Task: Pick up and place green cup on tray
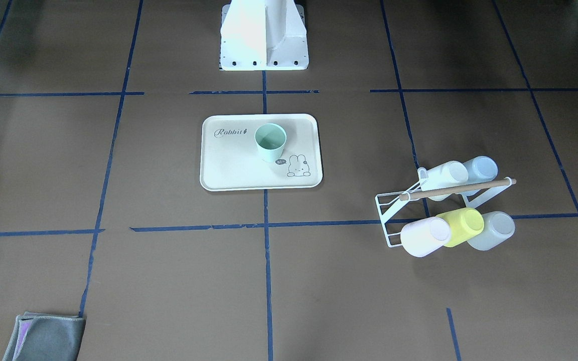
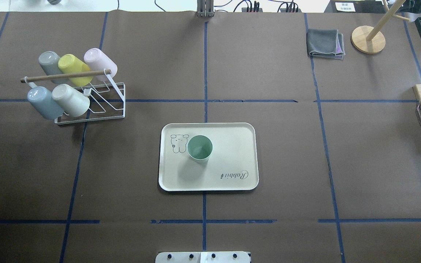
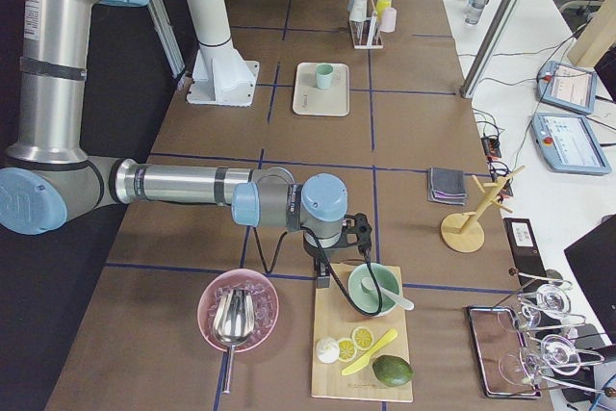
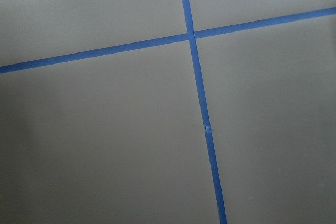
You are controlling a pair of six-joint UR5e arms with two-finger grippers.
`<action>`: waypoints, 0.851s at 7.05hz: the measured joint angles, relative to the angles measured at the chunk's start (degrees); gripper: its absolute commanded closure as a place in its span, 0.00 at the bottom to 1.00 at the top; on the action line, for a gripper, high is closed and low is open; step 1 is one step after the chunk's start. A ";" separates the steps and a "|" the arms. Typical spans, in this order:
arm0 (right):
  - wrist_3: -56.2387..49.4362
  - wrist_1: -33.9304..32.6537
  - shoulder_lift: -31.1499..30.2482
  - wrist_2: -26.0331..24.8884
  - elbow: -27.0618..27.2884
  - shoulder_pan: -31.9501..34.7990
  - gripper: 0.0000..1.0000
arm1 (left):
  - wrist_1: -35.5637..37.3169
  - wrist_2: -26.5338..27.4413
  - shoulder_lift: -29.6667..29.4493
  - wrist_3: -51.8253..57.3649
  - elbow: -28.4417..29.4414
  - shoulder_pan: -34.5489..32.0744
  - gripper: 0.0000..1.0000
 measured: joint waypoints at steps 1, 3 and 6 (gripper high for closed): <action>-0.17 0.02 0.10 0.02 -0.46 -0.01 0.00 | -0.01 0.13 -0.11 0.00 -0.04 0.05 0.00; -0.54 -0.03 -0.07 0.09 -1.24 -0.03 0.00 | -0.01 0.25 -0.38 -0.04 -0.27 0.10 0.00; -0.87 0.01 -0.45 0.05 -6.49 -0.01 0.00 | 0.01 0.08 -0.64 0.00 -0.67 0.39 0.00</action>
